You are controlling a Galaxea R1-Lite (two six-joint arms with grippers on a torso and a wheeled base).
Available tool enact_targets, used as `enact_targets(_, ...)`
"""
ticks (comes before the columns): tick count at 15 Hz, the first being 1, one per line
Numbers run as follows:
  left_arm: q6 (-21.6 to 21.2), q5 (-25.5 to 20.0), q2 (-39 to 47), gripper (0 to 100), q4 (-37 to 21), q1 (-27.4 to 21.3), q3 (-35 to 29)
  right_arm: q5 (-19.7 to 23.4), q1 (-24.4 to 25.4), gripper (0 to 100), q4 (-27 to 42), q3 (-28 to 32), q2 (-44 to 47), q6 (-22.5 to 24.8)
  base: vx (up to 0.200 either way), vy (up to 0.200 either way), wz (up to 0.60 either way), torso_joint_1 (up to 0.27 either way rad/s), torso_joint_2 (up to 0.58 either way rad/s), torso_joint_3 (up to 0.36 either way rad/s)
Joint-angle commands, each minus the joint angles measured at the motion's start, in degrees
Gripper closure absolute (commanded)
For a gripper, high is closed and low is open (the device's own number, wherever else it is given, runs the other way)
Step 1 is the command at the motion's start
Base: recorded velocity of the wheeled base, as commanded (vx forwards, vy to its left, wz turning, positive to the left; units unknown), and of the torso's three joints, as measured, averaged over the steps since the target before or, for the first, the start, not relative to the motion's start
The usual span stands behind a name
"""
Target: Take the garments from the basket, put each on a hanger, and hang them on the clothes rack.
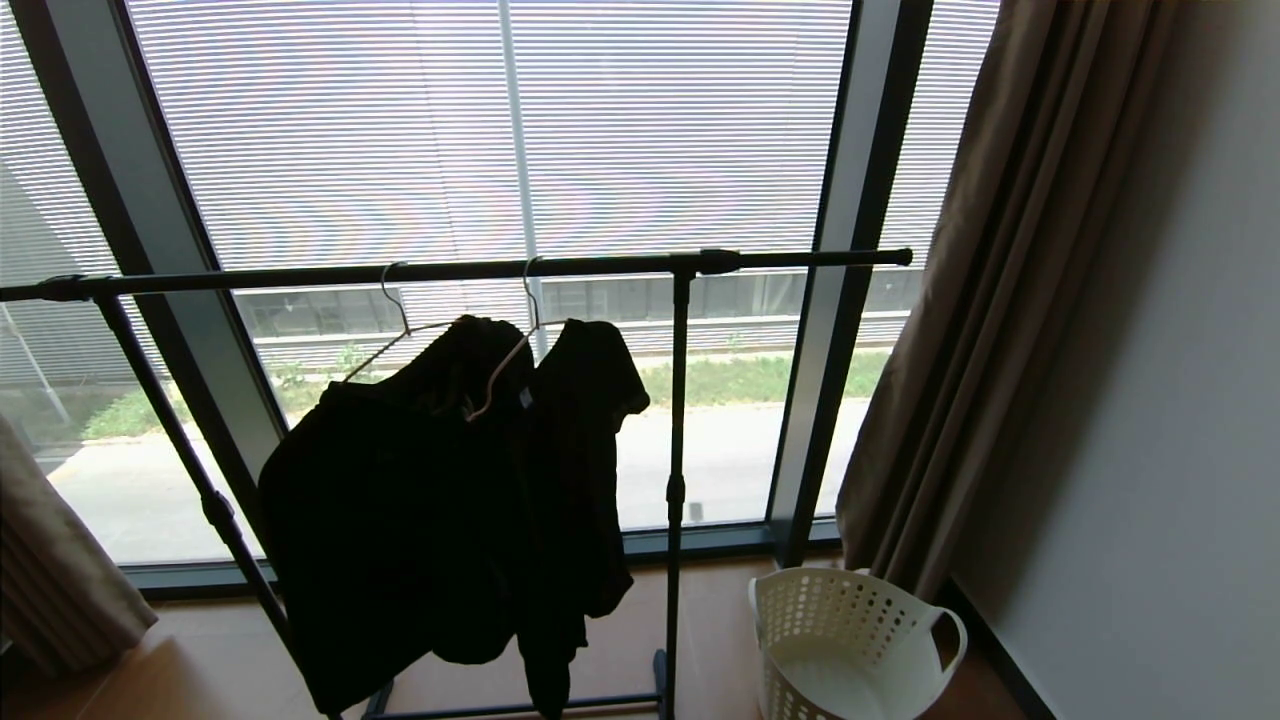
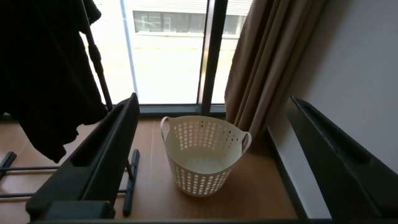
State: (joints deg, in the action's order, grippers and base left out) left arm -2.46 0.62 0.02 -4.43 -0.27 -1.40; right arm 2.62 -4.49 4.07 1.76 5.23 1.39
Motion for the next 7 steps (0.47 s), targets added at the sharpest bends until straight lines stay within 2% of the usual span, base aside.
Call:
enact_targets(1, 0.0, -0.01, -0.02, 0, 0.03, 0.0, 0.0, 0.02, 0.0, 0, 0.06, 0.0, 0.22, 0.02, 0.0, 0.0, 0.0, 0.0, 0.0, 0.0)
enact_targets(7, 0.0, -0.01, -0.02, 0, 0.03, 0.0, 0.0, 0.19, 0.0, 0, 0.06, 0.0, 0.22, 0.1, 0.0, 0.0, 0.0, 0.0, 0.0, 0.0)
